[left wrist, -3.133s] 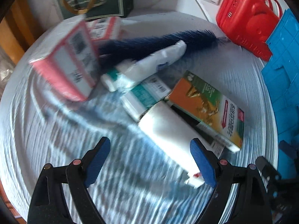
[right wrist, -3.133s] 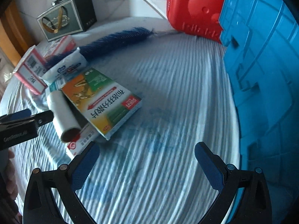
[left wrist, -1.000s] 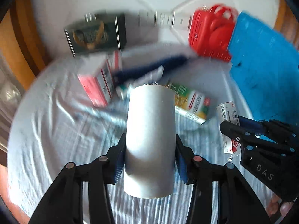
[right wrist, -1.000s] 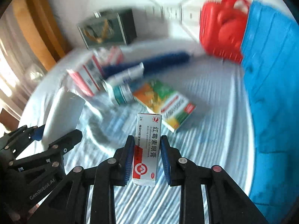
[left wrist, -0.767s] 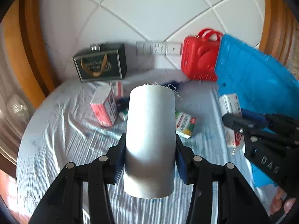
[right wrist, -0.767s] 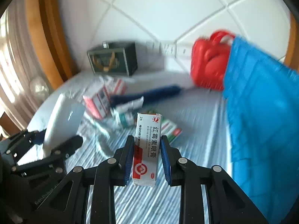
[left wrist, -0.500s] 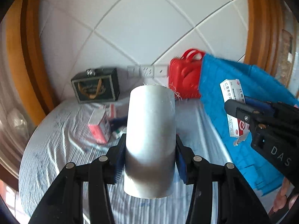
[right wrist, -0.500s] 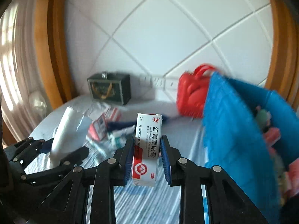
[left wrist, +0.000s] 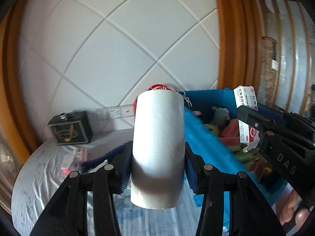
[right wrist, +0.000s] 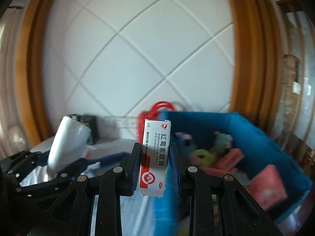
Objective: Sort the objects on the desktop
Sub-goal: 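Carry the paper roll and medicine box with both grippers over the blue bin, then open both grippers to drop the paper roll and medicine box into the bin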
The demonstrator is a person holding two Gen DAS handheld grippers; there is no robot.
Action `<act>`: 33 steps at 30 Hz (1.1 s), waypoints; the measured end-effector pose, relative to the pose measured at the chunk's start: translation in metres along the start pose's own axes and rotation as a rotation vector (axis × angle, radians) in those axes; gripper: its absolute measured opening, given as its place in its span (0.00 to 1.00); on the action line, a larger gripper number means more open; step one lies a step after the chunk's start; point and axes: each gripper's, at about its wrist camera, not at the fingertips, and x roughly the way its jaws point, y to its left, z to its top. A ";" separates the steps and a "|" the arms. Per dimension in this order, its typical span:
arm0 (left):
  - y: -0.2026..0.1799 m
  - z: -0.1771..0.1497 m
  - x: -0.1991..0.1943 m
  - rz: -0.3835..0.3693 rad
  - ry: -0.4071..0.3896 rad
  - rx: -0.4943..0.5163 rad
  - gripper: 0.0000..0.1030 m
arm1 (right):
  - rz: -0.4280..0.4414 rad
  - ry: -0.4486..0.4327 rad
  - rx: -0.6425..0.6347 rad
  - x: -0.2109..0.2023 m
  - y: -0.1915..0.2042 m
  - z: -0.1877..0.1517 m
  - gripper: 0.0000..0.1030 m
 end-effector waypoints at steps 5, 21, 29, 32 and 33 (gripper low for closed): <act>-0.060 0.012 0.006 -0.049 -0.006 0.041 0.45 | -0.100 -0.010 0.016 -0.007 -0.056 -0.004 0.27; -0.204 0.021 0.048 -0.148 0.122 0.136 0.45 | -0.195 0.129 0.063 0.014 -0.191 -0.046 0.27; -0.228 0.011 0.072 -0.155 0.198 0.134 0.45 | -0.183 0.192 0.066 0.030 -0.220 -0.070 0.27; -0.235 0.009 0.078 -0.148 0.213 0.140 0.45 | -0.181 0.203 0.069 0.032 -0.229 -0.075 0.27; -0.236 0.008 0.079 -0.147 0.217 0.141 0.45 | -0.182 0.206 0.070 0.033 -0.231 -0.075 0.27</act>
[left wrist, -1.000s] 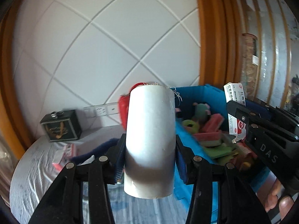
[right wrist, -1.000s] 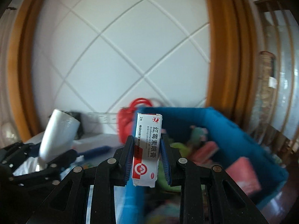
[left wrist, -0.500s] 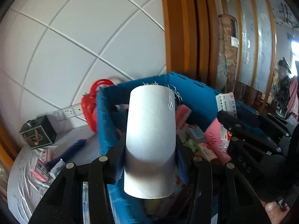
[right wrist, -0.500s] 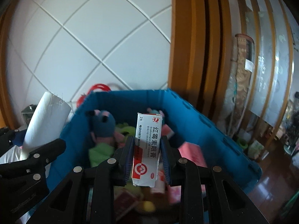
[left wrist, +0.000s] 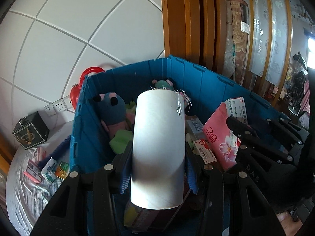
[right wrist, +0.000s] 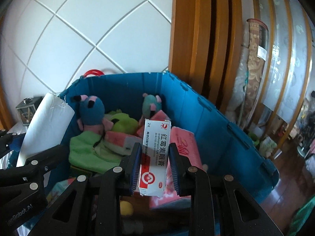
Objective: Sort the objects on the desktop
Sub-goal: 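Open both grippers to drop the paper roll and medicine box into the bin, then move both grippers back toward the remaining items on the bed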
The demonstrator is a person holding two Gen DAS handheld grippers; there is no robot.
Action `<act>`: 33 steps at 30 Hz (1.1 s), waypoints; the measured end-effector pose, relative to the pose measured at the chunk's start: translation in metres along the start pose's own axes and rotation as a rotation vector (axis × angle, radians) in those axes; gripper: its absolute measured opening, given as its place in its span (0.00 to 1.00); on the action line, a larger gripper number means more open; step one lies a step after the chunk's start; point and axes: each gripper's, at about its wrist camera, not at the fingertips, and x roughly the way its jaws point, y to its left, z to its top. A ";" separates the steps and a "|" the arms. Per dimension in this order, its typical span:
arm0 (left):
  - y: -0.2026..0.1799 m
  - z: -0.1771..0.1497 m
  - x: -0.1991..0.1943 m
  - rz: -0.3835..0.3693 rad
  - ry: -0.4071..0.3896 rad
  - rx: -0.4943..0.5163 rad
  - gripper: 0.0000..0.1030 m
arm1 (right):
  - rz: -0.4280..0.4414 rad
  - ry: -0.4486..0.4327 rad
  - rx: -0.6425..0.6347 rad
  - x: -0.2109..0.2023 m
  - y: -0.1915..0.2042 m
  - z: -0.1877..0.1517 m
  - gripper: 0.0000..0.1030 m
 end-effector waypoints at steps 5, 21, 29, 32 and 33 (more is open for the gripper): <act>-0.005 0.000 0.007 0.010 0.012 0.006 0.45 | -0.009 0.011 -0.008 0.005 -0.005 -0.002 0.27; 0.005 -0.001 0.002 0.065 0.009 -0.033 0.69 | -0.074 -0.015 -0.050 0.007 -0.008 0.000 0.90; 0.017 -0.006 -0.020 0.088 -0.044 -0.039 0.83 | -0.122 -0.069 -0.052 -0.015 -0.011 0.006 1.00; 0.024 -0.007 -0.032 0.092 -0.075 -0.046 0.84 | -0.121 -0.076 -0.045 -0.022 -0.009 0.008 1.00; 0.028 -0.007 -0.036 0.095 -0.085 -0.052 0.84 | -0.114 -0.079 -0.043 -0.024 -0.008 0.009 1.00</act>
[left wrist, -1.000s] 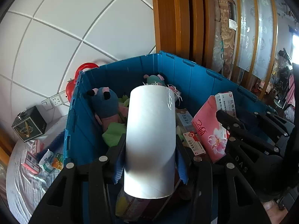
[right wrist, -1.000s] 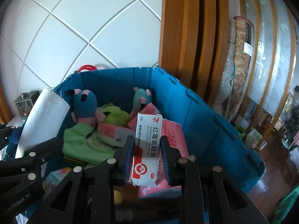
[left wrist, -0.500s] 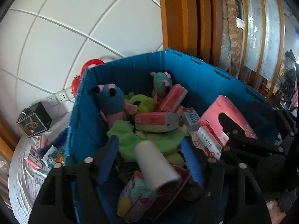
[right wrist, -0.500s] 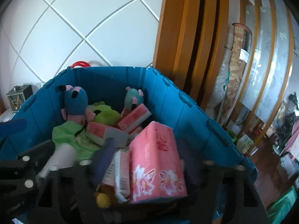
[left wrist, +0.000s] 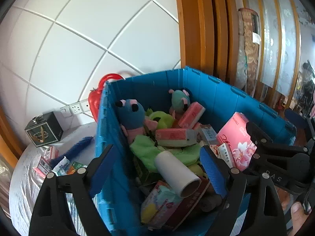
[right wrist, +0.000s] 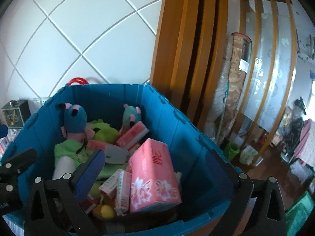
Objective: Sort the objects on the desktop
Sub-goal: 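Move both grippers back toward the remaining items on the bed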
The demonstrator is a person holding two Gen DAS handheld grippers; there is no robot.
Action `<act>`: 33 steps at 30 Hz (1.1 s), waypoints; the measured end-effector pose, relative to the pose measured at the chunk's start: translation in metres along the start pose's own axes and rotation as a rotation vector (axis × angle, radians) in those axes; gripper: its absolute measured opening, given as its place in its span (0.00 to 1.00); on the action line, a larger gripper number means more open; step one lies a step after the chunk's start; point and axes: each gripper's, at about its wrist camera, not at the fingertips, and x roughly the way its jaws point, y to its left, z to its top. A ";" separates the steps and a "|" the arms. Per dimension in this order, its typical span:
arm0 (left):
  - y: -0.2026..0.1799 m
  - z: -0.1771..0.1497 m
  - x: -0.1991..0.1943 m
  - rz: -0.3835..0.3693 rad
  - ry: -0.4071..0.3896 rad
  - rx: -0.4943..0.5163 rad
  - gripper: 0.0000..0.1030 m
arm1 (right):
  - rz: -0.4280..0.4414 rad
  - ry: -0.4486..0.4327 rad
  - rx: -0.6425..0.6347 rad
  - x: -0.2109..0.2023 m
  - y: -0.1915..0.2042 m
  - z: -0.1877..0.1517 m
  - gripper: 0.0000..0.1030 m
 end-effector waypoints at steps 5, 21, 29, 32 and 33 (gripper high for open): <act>0.026 -0.002 -0.018 -0.008 -0.052 -0.034 0.84 | 0.041 -0.025 -0.002 -0.016 0.017 0.007 1.00; 0.161 -0.033 -0.047 0.071 -0.067 -0.166 0.84 | 0.220 -0.111 -0.085 -0.072 0.149 0.030 1.00; 0.234 -0.053 -0.046 0.124 -0.031 -0.213 0.84 | 0.284 -0.129 -0.134 -0.087 0.224 0.036 1.00; 0.261 -0.063 -0.043 0.153 -0.013 -0.236 0.84 | 0.307 -0.120 -0.154 -0.084 0.252 0.038 1.00; 0.271 -0.067 -0.041 0.165 -0.001 -0.244 0.84 | 0.319 -0.114 -0.159 -0.082 0.261 0.038 1.00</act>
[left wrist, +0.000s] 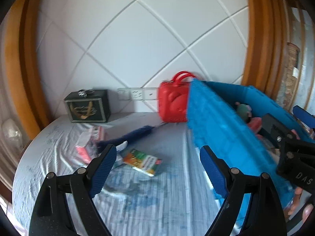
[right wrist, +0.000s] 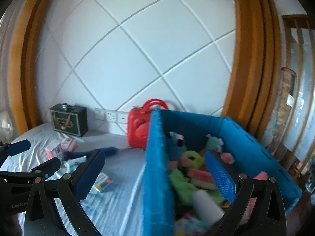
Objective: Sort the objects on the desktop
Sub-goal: 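Move both grippers back toward the remaining items on the bed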
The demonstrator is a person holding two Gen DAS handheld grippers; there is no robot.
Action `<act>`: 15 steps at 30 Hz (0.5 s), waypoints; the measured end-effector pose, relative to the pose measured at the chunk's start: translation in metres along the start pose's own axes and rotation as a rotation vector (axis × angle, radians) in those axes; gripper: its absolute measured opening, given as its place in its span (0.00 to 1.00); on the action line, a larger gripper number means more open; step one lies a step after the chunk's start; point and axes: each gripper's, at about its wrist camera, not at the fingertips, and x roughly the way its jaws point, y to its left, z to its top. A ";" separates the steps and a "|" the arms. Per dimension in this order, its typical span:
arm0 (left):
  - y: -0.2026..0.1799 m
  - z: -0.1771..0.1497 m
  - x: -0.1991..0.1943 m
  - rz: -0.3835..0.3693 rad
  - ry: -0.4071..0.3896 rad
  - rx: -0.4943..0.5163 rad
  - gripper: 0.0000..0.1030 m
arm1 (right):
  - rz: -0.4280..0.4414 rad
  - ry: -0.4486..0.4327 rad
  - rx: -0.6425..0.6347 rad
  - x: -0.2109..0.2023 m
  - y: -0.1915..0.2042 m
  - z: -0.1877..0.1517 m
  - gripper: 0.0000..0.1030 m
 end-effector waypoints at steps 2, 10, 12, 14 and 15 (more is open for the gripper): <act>0.023 -0.004 0.009 0.031 0.022 -0.016 0.84 | 0.033 0.015 -0.008 0.011 0.017 0.001 1.00; 0.111 -0.032 0.062 0.166 0.132 -0.081 0.84 | 0.163 0.112 -0.043 0.073 0.081 0.000 1.00; 0.129 -0.041 0.078 0.205 0.167 -0.091 0.84 | 0.189 0.155 -0.055 0.093 0.095 -0.006 1.00; 0.149 -0.053 0.101 0.234 0.224 -0.104 0.84 | 0.207 0.214 -0.075 0.118 0.108 -0.015 1.00; 0.157 -0.059 0.109 0.236 0.246 -0.111 0.84 | 0.208 0.244 -0.086 0.131 0.114 -0.021 1.00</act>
